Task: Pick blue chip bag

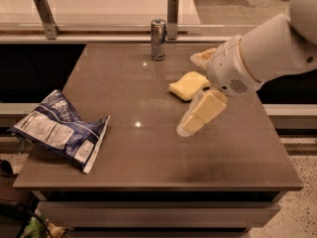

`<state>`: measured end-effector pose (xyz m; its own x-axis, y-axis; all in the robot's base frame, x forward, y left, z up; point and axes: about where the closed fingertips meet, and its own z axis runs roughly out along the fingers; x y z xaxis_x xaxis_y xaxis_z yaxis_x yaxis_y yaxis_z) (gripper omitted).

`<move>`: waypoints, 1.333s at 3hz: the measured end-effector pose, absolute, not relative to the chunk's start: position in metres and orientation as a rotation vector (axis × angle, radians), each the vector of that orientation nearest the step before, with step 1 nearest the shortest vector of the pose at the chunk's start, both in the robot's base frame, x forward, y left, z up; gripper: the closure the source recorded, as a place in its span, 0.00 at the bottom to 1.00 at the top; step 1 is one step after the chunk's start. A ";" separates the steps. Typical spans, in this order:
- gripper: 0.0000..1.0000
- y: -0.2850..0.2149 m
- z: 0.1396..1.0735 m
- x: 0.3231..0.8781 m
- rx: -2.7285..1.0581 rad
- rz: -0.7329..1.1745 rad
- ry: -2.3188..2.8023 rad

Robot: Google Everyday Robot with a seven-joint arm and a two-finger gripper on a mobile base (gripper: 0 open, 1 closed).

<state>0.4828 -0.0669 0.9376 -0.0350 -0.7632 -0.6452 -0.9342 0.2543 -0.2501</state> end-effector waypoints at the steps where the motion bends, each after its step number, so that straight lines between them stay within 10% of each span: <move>1: 0.00 -0.041 0.924 0.484 -1.576 0.380 1.796; 4: 0.00 0.010 0.910 0.488 -1.576 0.464 1.766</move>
Offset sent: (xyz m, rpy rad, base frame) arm 0.0030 0.0874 -0.0366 0.0627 0.0591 0.1669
